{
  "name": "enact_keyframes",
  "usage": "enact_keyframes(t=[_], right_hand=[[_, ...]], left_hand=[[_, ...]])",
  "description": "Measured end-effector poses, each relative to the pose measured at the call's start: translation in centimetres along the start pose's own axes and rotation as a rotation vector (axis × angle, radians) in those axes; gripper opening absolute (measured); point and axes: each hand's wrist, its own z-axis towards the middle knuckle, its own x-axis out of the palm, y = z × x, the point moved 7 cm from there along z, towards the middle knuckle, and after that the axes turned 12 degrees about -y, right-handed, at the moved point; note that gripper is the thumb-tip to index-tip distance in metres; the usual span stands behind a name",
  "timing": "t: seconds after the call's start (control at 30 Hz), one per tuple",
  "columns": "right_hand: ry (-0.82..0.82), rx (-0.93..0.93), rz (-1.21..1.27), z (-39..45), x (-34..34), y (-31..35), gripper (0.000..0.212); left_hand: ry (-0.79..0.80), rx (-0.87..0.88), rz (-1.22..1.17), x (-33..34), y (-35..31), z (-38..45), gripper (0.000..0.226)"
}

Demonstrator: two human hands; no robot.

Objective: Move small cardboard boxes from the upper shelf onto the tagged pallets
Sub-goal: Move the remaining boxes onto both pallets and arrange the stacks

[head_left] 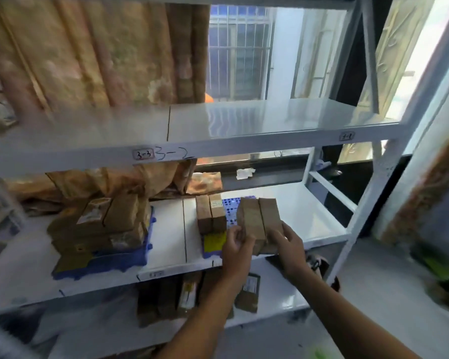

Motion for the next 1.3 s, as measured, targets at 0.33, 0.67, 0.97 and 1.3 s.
enact_keyframes(t=[0.33, 0.67, 0.97, 1.3], right_hand=[[-0.019, 0.049, -0.248, 16.3, 4.0, -6.0, 0.023], [0.105, 0.114, -0.347, 22.5, 10.2, -11.7, 0.044], [0.154, 0.16, -0.307, 23.7, 12.1, -12.4, 0.056], [0.145, 0.164, -0.33, 24.0, 13.2, -12.7, 0.05]], left_hand=[[-0.017, -0.082, 0.218, 8.3, 8.0, 13.7, 0.025], [0.002, -0.012, 0.702, 9.2, 9.7, 18.7, 0.053], [0.084, 0.372, 1.121, -0.7, 8.7, 23.1, 0.078], [0.157, 0.253, 1.043, -0.4, 10.8, 25.2, 0.074]])
